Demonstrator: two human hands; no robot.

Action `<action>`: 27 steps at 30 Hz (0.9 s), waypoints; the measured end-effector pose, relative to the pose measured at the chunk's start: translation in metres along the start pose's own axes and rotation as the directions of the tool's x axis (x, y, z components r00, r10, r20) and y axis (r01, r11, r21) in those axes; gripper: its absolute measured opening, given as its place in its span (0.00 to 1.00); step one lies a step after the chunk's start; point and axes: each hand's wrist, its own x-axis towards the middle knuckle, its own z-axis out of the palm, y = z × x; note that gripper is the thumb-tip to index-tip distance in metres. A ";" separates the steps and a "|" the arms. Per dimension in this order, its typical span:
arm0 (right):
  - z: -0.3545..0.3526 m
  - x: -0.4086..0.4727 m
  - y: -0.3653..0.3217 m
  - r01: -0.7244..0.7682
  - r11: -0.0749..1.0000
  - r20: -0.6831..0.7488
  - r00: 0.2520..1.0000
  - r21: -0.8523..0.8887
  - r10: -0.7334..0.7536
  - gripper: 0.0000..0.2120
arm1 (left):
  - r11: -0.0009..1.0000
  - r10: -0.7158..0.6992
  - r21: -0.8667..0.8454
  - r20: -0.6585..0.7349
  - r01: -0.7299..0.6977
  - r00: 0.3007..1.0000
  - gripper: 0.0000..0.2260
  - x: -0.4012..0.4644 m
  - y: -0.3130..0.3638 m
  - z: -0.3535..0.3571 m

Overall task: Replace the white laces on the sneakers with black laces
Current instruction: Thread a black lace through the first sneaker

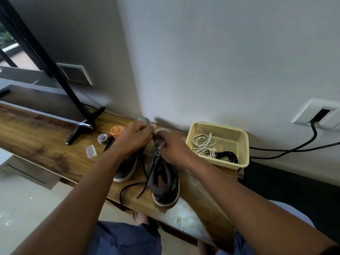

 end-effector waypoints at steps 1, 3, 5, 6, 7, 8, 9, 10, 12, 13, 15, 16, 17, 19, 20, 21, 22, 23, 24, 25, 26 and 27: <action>0.000 0.002 -0.001 -0.004 0.994 -0.002 1.000 0.106 0.004 0.19 | 0.995 0.062 -0.077 -0.054 -0.066 0.997 0.23 0.000 0.004 -0.002; -0.002 0.005 -0.007 0.004 0.961 -0.035 0.999 0.277 0.006 0.09 | 0.957 0.155 -0.223 -0.151 -0.186 0.976 0.24 0.001 0.013 -0.006; -0.006 0.008 -0.013 0.045 0.938 -0.113 0.994 0.343 -0.007 0.02 | 0.928 0.153 -0.301 -0.232 -0.221 0.960 0.24 0.002 0.017 -0.011; -0.010 0.009 -0.016 0.069 0.937 -0.161 0.987 0.344 -0.014 0.00 | 0.924 0.113 -0.328 -0.261 -0.199 0.959 0.25 0.002 0.017 -0.014; -0.015 0.009 -0.018 0.091 0.940 -0.215 0.976 0.328 -0.020 0.02 | 0.921 0.060 -0.352 -0.287 -0.164 0.956 0.25 0.003 0.015 -0.017; -0.021 0.009 -0.021 0.118 0.942 -0.267 0.963 0.315 -0.031 0.03 | 0.917 0.002 -0.379 -0.313 -0.127 0.950 0.24 0.003 0.012 -0.020; -0.026 0.009 -0.022 0.145 0.937 -0.315 0.948 0.317 -0.040 0.03 | 0.909 -0.062 -0.407 -0.339 -0.087 0.939 0.23 0.003 0.008 -0.023; -0.030 0.009 -0.024 0.168 0.930 -0.356 0.934 0.327 -0.044 0.04 | 0.896 -0.128 -0.441 -0.363 -0.049 0.923 0.22 0.002 0.004 -0.027; -0.037 0.008 -0.026 0.188 0.921 -0.410 0.911 0.342 -0.034 0.05 | 0.846 -0.253 -0.533 -0.391 0.007 0.885 0.19 0.003 -0.003 -0.035; -0.039 0.006 -0.028 0.183 0.920 -0.424 0.905 0.346 -0.020 0.06 | 0.806 -0.306 -0.591 -0.386 0.021 0.870 0.17 0.003 -0.005 -0.038; -0.041 0.006 -0.030 0.147 0.932 -0.430 0.903 0.331 0.011 0.08 | 0.722 -0.343 -0.692 -0.357 0.000 0.869 0.16 0.001 -0.004 -0.041; -0.043 0.005 -0.031 0.125 0.944 -0.424 0.905 0.306 0.018 0.10 | 0.724 -0.309 -0.690 -0.356 -0.024 0.882 0.17 0.000 -0.003 -0.040; -0.043 0.004 -0.031 0.106 0.955 -0.414 0.910 0.278 0.020 0.14 | 0.766 -0.239 -0.640 -0.360 -0.052 0.902 0.18 -0.002 -0.001 -0.037; -0.044 0.001 -0.034 0.076 0.963 -0.383 0.923 0.258 0.029 0.21 | 0.894 -0.041 -0.433 -0.332 -0.113 0.943 0.18 -0.005 0.005 -0.028; -0.044 0.000 -0.037 0.055 0.963 -0.356 0.933 0.265 0.045 0.23 | 0.939 0.047 -0.313 -0.292 -0.142 0.955 0.17 -0.007 0.009 -0.021; -0.045 -0.001 -0.039 0.018 0.958 -0.315 0.946 0.285 0.076 0.24 | 0.966 0.129 -0.188 -0.251 -0.179 0.959 0.15 -0.008 0.011 -0.015; -0.045 -0.001 -0.042 -0.036 0.947 -0.258 0.958 0.320 0.124 0.25 | 0.971 0.213 -0.059 -0.221 -0.231 0.952 0.14 -0.008 0.014 -0.009; -0.045 -0.001 -0.045 -0.111 0.926 -0.190 0.963 0.360 0.189 0.26 | 0.958 0.286 0.049 -0.200 -0.282 0.937 0.12 -0.008 0.018 -0.003; -0.045 -0.001 -0.047 -0.199 0.893 -0.116 0.957 0.403 0.265 0.27 | 0.939 0.341 0.121 -0.187 -0.323 0.921 0.10 -0.009 0.023 0.002; -0.047 -0.001 -0.047 -0.286 0.844 -0.039 0.940 0.454 0.339 0.27 | 0.922 0.377 0.160 -0.171 -0.352 0.910 0.07 -0.011 0.028 0.006; -0.049 -0.003 -0.046 -0.352 0.785 0.036 0.920 0.509 0.389 0.27 | 0.912 0.395 0.186 -0.149 -0.366 0.907 0.05 -0.014 0.031 0.010; -0.051 -0.004 -0.045 -0.394 0.728 0.106 0.907 0.561 0.408 0.26 | 0.906 0.399 0.206 -0.121 -0.370 0.909 0.04 -0.017 0.033 0.013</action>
